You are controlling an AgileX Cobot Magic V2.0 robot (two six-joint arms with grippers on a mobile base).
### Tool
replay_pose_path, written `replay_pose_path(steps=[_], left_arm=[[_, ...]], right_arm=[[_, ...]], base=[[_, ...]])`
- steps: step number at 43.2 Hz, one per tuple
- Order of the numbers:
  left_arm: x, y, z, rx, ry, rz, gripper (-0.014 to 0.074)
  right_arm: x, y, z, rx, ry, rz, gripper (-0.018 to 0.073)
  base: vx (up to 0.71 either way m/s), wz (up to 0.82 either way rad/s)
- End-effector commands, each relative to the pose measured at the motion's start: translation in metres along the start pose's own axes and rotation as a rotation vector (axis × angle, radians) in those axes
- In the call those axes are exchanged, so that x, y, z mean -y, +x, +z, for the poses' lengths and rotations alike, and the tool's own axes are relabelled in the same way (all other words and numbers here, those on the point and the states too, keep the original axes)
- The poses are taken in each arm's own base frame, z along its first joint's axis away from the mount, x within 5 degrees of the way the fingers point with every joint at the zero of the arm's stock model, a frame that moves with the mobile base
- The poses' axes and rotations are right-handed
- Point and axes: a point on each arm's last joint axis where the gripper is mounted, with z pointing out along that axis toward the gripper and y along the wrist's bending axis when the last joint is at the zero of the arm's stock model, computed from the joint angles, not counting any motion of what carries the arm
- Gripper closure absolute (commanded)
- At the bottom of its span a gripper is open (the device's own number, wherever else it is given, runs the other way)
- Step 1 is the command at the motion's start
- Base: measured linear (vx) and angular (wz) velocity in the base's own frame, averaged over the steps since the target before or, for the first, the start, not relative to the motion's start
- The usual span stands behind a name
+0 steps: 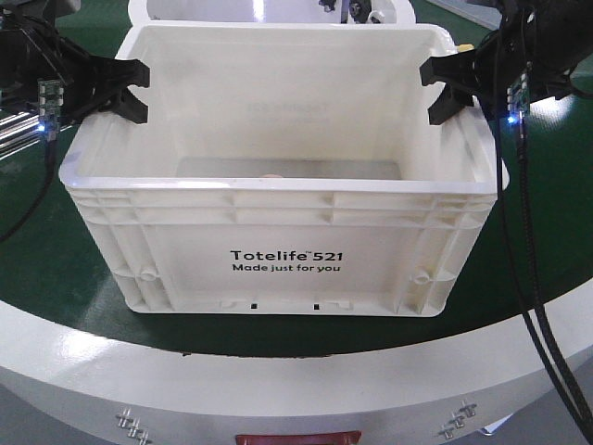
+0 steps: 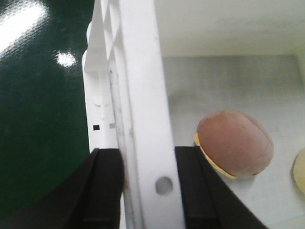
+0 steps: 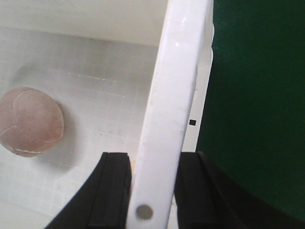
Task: Place moving items into box and shelve
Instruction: 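Close both grippers on the tote's side rims, then lift the tote off the conveyor table with both grippers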
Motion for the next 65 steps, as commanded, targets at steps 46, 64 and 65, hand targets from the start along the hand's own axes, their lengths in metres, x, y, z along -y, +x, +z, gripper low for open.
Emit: replay_pose_path(steps=[46,64,65], left_arm=[[0.064,-0.017,-0.121,0.231,0.300,0.037,0.0600],[0.065,-0.014,-0.122,0.205,0.310,0.041,0.0600],[0.066,-0.014,-0.122,0.204,0.312,0.040,0.0600]], right_arm=[[-0.065,0.027,-0.142,0.359,-0.322,-0.015,0.0563],[-0.067,0.027,-0.142,0.355,-0.345,-0.008,0.0563],[-0.067,0.027,-0.142,0.355,-0.347,-0.007,0.0563]], base=[[0.00,0.00],[0.00,0.00],[0.00,0.00]])
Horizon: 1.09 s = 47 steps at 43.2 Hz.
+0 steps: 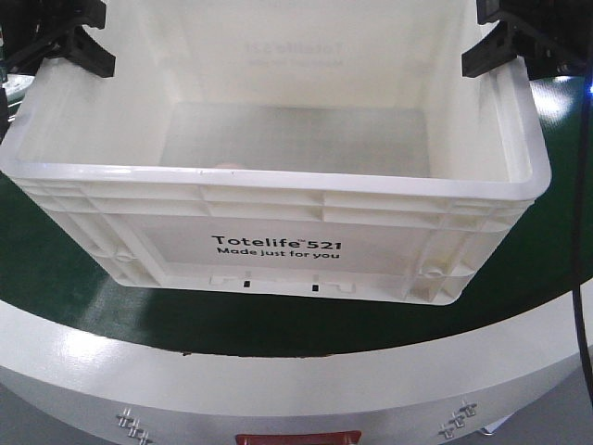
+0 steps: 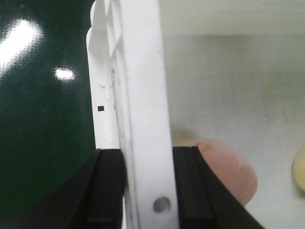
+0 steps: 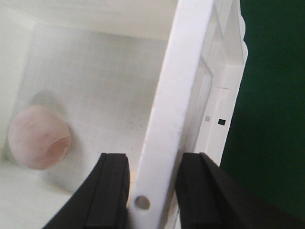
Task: Place moving items into box and shelve
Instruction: 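Lift the tote off the conveyor table with both grippers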
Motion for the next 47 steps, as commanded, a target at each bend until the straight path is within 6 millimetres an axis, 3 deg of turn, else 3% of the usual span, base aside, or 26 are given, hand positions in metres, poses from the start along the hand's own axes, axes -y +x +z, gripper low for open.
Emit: replay_pose_path(steps=[1,47], left_arm=[[0.0428,-0.0094,-0.0397,0.184,0.266,-0.044,0.0600],[0.0521,-0.0033,-0.0460,0.135,0.357,-0.060,0.0600]], right_arm=[[-0.0365,-0.0112,-0.0309,0.187,-0.244,0.024,0.0563],[-0.0396,-0.0115,-0.0318,0.189,-0.282,0.039,0.0562]], base=[[0.00,0.00],[0.00,0.00]])
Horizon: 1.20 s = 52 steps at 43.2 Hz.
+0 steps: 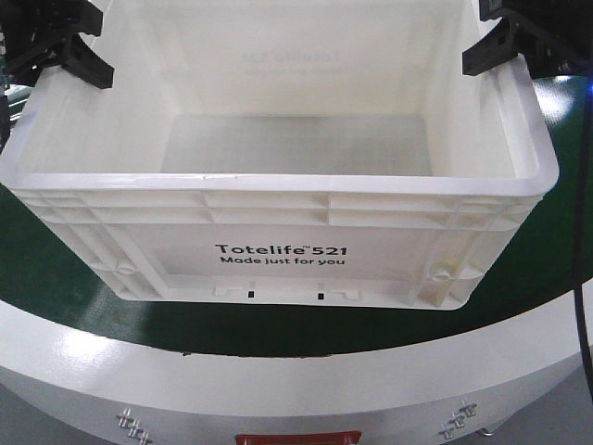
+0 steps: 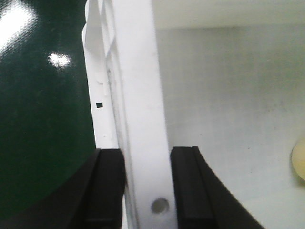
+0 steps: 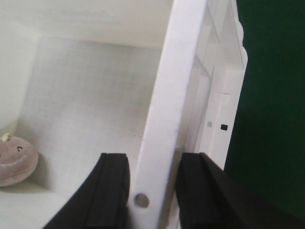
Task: Place moving items into box and shelve
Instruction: 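Lift the tote off the conveyor table with both grippers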
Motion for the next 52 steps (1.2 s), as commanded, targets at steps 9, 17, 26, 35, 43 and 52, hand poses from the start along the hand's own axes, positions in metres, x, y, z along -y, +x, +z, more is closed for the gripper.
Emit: replay_pose_path(steps=[9,17,26,35,43,52], left_arm=[[0.0527,-0.0056,-0.0429,0.181,0.341,-0.041,0.0600],[0.0527,-0.0056,-0.0429,0.181,0.341,-0.041,0.0600],[0.0527,-0.0056,-0.0429,0.181,0.341,-0.041,0.0600],[0.0527,-0.0056,-0.0429,0.181,0.341,-0.041,0.0600],[0.0527,-0.0056,-0.0429,0.181,0.341,-0.041,0.0600],[0.0527,-0.0056,-0.0429,0.181,0.341,-0.041,0.0600]], right_arm=[[-0.0406,-0.0110,-0.0308,0.186,-0.273,0.030,0.0562],[-0.0406,-0.0110,-0.0308,0.186,-0.273,0.030,0.0562],[-0.0406,-0.0110,-0.0308,0.186,-0.273,0.030,0.0562],[-0.0406,-0.0110,-0.0308,0.186,-0.273,0.030,0.0562],[-0.0406,-0.0110,-0.0308,0.186,-0.273,0.030,0.0562],[-0.0406,-0.0110,-0.0308,0.186,-0.273,0.030,0.0562]], base=[[0.00,0.00],[0.00,0.00],[0.00,0.00],[0.00,0.00],[0.00,0.00],[0.00,0.00]])
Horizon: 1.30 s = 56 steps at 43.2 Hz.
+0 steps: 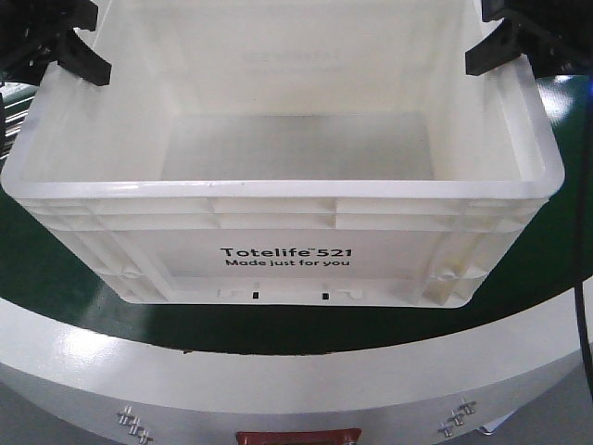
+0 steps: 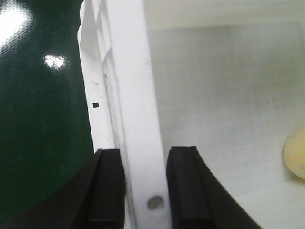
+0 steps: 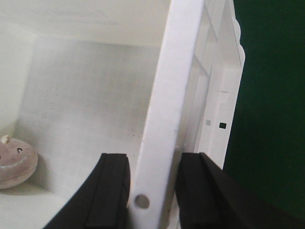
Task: Place moving items into box and shelve
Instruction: 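Lift the tote off the conveyor table with both grippers, then hold the tote with both grippers while the base drives away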
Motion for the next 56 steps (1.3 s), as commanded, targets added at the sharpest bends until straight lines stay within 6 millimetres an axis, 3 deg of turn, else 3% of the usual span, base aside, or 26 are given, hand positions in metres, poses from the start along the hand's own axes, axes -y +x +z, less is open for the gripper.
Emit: replay_pose_path(steps=[1,56], left_arm=[[0.0502,-0.0076,-0.0373,0.181,0.327,-0.038,0.0600],[0.0499,-0.0078,-0.0365,0.179,0.326,-0.039,0.0600]], right_arm=[[-0.0406,-0.0117,-0.0298,0.185,-0.278,0.040,0.0562],[-0.0406,-0.0117,-0.0298,0.185,-0.278,0.040,0.0561]], base=[[-0.01,0.00],[-0.12,0.00]])
